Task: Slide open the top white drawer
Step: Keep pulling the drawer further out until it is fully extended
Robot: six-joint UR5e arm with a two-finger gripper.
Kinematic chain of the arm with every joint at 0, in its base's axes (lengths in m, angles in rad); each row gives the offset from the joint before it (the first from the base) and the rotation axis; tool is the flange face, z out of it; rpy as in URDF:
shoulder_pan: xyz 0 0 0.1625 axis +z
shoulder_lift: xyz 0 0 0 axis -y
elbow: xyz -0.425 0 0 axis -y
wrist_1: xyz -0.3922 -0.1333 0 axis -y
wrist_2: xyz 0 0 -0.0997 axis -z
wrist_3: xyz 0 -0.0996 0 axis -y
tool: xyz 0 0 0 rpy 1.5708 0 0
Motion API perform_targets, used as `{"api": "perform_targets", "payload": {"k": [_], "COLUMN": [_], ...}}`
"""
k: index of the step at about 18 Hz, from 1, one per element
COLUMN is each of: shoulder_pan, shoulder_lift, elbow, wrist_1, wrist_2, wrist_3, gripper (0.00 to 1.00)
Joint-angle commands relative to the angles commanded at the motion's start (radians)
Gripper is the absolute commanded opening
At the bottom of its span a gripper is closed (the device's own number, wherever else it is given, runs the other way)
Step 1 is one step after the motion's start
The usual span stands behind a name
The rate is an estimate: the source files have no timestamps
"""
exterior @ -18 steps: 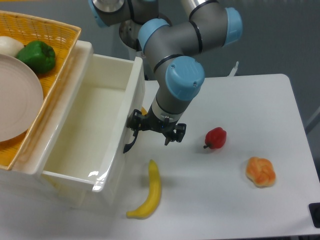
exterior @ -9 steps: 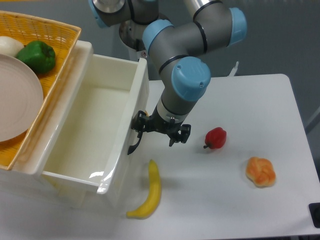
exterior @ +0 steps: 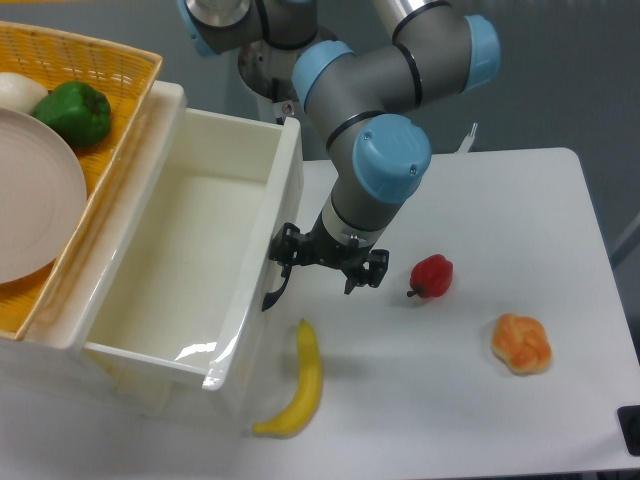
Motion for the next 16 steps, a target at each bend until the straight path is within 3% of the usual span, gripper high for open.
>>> {"api": "perform_targets", "payload": {"k": [16], "shoulder_pan": [0.026], "shoulder_lift": [0.0], "elbow": [-0.009], "wrist_1": [-0.005], "wrist_2": [-0.107], "wrist_3": [-0.009], "gripper": [1.0]}}
